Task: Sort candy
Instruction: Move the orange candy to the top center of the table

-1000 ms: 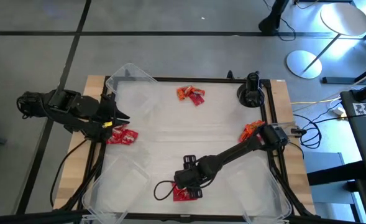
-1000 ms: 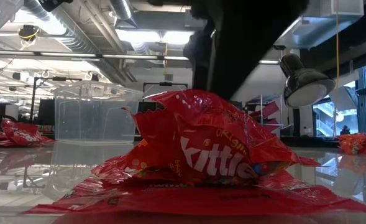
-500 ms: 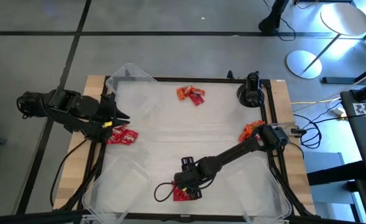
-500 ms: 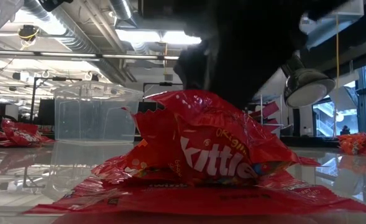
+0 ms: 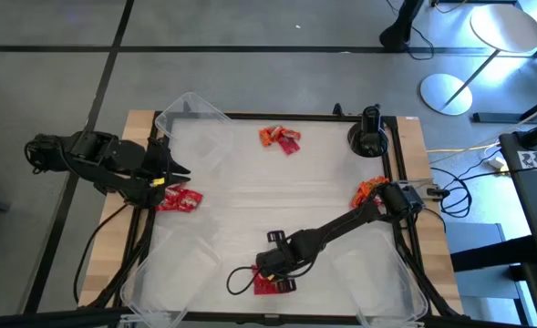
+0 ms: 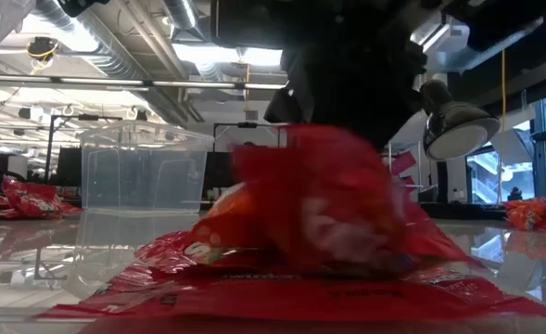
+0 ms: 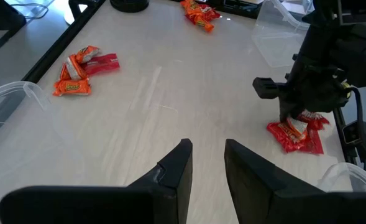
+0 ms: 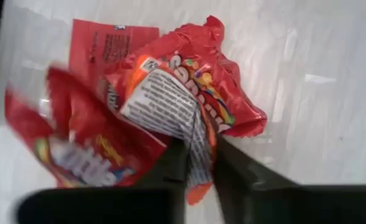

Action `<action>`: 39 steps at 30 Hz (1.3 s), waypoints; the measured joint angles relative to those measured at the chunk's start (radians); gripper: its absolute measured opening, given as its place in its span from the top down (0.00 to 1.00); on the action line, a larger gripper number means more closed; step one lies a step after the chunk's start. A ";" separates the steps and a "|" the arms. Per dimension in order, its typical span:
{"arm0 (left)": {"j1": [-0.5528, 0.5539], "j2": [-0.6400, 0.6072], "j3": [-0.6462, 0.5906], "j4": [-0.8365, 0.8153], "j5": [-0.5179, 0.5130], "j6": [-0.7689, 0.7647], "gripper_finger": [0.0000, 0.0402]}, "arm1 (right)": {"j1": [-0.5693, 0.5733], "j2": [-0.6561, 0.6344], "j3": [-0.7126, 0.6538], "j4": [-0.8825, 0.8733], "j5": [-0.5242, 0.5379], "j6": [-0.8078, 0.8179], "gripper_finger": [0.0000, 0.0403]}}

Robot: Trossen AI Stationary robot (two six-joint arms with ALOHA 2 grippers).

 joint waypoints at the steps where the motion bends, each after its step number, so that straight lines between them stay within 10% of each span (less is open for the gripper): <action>1: 0.000 0.000 0.000 0.000 0.000 0.000 0.79 | 0.000 0.000 0.008 -0.008 -0.006 0.006 0.96; 24: 0.000 0.010 0.000 0.004 0.000 -0.055 0.79 | -0.246 -0.099 0.153 -0.378 0.125 -0.052 0.99; 39: 0.000 0.041 0.000 0.006 -0.012 -0.090 0.79 | -0.571 -0.244 -0.250 -0.084 0.151 0.042 0.99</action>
